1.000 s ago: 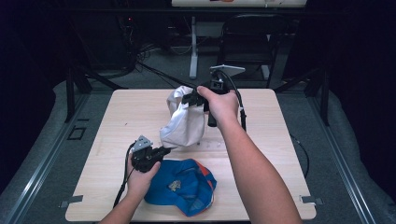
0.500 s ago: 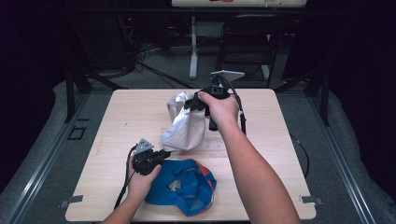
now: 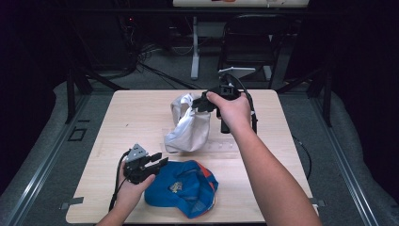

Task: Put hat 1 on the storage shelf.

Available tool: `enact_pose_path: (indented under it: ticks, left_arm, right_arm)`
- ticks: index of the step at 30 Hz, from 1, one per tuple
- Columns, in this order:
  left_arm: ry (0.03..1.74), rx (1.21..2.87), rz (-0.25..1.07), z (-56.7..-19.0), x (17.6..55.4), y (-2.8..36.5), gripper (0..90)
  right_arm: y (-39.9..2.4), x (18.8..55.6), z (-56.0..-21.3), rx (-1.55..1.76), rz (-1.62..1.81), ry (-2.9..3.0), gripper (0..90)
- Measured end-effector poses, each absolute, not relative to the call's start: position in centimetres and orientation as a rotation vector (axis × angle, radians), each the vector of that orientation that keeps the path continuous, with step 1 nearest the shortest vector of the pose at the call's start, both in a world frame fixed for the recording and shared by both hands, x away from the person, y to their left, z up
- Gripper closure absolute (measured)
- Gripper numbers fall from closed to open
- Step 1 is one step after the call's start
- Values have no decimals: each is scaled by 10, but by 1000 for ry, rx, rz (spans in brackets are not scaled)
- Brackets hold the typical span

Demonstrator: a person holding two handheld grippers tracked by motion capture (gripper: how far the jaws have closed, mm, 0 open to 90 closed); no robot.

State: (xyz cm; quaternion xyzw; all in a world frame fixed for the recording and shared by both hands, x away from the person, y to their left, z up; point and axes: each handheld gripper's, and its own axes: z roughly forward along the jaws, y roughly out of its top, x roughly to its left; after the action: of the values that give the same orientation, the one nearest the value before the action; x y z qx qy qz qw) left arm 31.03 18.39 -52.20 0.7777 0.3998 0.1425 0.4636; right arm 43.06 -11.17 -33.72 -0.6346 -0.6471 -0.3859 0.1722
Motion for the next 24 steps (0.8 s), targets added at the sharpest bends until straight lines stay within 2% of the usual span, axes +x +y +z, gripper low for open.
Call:
enact_pose_path:
  ticks: [9, 12, 18, 24]
  left_arm:
    - [990, 1952, 422, -530, 300, 207, 563]
    - [1012, 1938, 402, -534, 302, 213, 552]
    - [1053, 1916, 408, -538, 305, 225, 527]
    - [1091, 1917, 413, -544, 309, 233, 521]
  right_arm:
    - [-130, 408, -332, -1796, -1102, -1986, 674]
    - [-133, 403, -333, -1802, -1113, -1993, 674]
    - [-148, 385, -345, -1788, -1125, -2041, 669]
    - [-161, 361, -372, -1783, -1104, -2122, 670]
